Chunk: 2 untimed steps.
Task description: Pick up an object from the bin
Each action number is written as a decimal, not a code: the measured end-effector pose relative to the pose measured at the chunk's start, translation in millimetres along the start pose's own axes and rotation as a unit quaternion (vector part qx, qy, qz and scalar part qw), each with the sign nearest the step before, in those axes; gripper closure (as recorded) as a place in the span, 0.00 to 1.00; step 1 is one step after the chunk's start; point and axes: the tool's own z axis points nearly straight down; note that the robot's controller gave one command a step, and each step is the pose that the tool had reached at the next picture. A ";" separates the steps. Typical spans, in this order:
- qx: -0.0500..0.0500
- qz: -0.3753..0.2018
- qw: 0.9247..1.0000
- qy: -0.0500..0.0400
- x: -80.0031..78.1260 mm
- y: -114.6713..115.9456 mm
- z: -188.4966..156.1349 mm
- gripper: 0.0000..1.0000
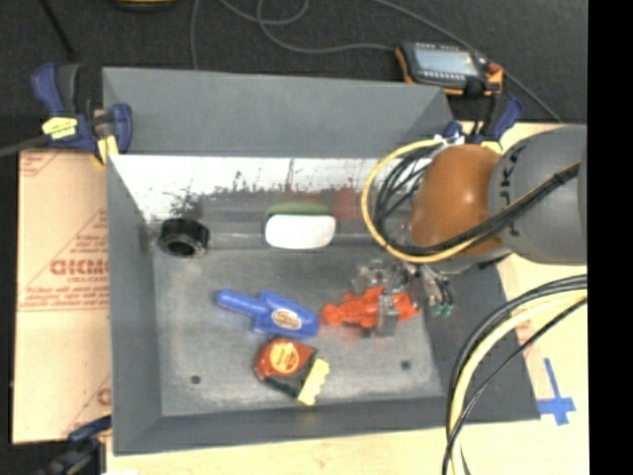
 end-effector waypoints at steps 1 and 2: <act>-0.002 -0.001 1.000 0.006 -12.2 -2.1 -47.9 1.00; -0.002 0.014 1.000 0.006 -17.1 15.9 -108.9 1.00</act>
Offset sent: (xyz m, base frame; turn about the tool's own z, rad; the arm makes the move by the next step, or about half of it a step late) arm 0.0139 0.0322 0.1351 0.0446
